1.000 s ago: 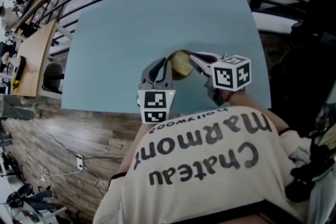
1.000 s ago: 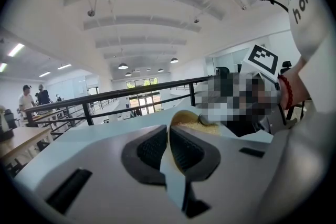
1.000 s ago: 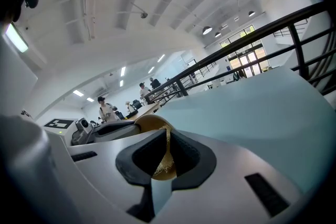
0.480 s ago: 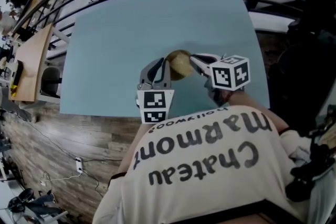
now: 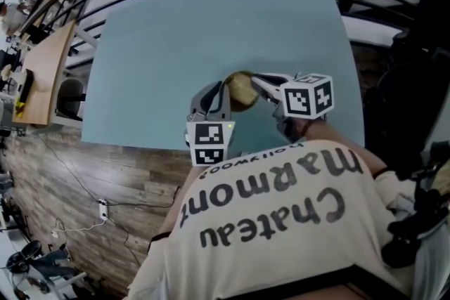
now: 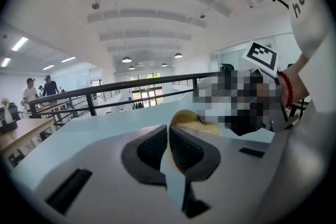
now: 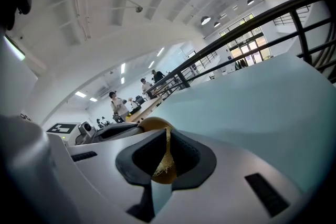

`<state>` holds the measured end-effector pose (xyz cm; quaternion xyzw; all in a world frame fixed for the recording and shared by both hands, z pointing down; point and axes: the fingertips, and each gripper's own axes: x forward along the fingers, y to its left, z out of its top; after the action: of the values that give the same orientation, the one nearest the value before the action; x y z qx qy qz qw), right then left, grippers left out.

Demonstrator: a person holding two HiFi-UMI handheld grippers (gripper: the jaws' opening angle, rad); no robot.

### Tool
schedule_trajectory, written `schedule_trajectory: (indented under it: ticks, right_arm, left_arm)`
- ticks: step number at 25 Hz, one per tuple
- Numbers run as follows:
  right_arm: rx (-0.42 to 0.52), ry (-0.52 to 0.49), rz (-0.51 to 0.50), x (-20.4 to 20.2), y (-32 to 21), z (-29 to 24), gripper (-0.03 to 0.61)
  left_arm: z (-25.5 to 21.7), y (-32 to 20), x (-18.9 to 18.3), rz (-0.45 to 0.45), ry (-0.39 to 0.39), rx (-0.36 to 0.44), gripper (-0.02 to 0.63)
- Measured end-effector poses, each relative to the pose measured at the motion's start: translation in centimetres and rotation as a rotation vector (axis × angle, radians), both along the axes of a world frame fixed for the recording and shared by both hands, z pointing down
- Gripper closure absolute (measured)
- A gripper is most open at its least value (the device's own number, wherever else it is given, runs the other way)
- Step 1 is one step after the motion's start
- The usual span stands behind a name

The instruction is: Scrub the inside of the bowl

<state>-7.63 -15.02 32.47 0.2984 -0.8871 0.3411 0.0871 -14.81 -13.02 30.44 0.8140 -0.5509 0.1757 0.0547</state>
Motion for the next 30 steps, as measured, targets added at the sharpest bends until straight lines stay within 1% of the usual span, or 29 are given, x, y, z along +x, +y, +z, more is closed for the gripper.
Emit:
schedule_trajectory:
  ticks: [5, 9, 14, 23, 27, 30]
  right_arm:
    - [0.002, -0.029, -0.082, -2.3, 1.2, -0.3, 0.529]
    - [-0.001, -0.025, -0.113, -2.6, 1.1, 0.0, 0.529]
    - [-0.016, 0.019, -0.112, -2.9, 1.3, 1.2, 0.529]
    - [-0.042, 0.056, -0.104, -2.7, 1.5, 2.2, 0.529]
    - [-0.05, 0.077, -0.107, -2.7, 1.5, 2.7, 0.529]
    - [-0.051, 0.091, -0.105, -2.5, 1.3, 2.9, 0.529]
  left_arm:
    - [1.1, 0.9, -0.6, -0.019, 0.001, -0.029, 0.595]
    - [1.2, 0.7, -0.6, -0.034, -0.001, -0.039, 0.595]
    - [1.2, 1.0, -1.4, -0.052, 0.001, -0.034, 0.595]
    - [0.9, 0.8, -1.7, -0.062, 0.002, -0.019, 0.595]
    - [0.5, 0.3, -2.6, -0.094, 0.007, 0.009, 0.595]
    - [0.1, 0.1, -2.8, -0.101, 0.008, 0.02, 0.595]
